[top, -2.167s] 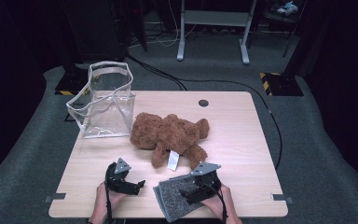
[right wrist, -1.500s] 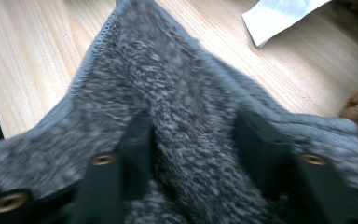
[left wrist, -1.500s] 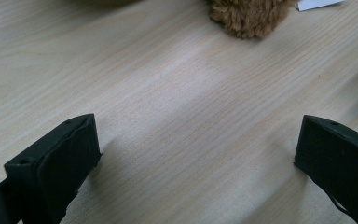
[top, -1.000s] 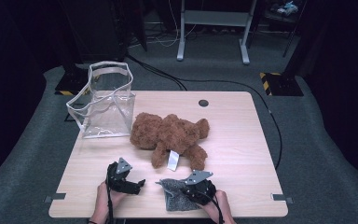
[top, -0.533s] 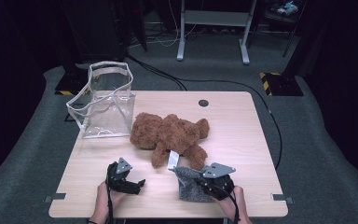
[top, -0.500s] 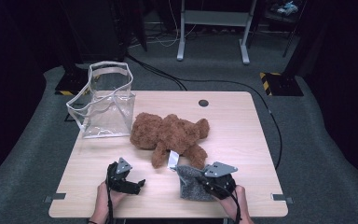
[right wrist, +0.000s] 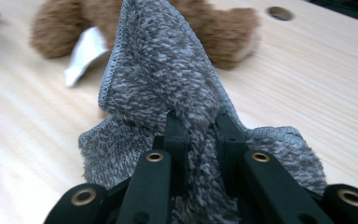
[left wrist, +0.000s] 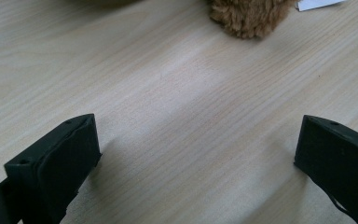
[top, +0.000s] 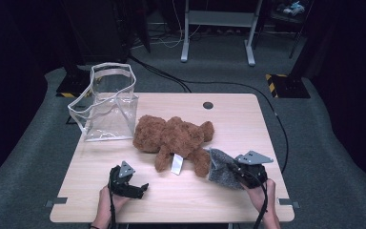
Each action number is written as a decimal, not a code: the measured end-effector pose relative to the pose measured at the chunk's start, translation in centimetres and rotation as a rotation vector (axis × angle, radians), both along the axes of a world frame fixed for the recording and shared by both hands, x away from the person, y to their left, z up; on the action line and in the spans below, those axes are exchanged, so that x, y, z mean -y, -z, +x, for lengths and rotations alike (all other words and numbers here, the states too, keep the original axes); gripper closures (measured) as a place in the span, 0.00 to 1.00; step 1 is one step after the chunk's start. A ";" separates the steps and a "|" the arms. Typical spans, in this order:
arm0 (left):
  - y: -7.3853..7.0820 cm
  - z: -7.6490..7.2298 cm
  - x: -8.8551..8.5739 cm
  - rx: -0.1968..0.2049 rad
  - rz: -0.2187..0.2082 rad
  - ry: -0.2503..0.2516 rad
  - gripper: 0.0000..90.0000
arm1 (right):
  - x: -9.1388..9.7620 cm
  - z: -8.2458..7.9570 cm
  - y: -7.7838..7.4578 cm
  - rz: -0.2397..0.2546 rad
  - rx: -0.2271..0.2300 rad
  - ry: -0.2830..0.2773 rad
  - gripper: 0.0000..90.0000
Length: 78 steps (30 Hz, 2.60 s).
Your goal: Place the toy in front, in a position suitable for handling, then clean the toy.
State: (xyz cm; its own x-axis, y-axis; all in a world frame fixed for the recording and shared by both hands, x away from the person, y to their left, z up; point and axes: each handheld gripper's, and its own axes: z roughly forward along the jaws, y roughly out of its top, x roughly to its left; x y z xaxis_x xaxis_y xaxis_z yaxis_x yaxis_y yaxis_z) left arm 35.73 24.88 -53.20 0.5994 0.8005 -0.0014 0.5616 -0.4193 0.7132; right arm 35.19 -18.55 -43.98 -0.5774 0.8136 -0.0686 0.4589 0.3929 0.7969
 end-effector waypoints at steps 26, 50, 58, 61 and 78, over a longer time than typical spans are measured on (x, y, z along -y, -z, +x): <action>0.0 0.0 0.0 0.002 0.004 0.000 0.00 | 3.1 5.7 3.6 -0.026 -0.099 0.230 0.83; 0.0 0.0 0.0 0.004 0.003 -0.004 0.00 | 4.5 4.3 6.0 0.036 -0.161 0.268 0.07; 0.0 0.0 0.0 0.004 0.002 -0.006 0.00 | 4.5 3.8 6.2 0.035 -0.162 0.277 0.07; 0.0 0.0 0.0 0.004 0.002 -0.006 0.00 | 4.5 3.9 5.9 0.037 -0.158 0.280 0.08; -2.5 2.0 -1.3 0.037 -0.086 -0.029 0.00 | 4.4 4.2 5.1 0.033 -0.169 0.272 0.08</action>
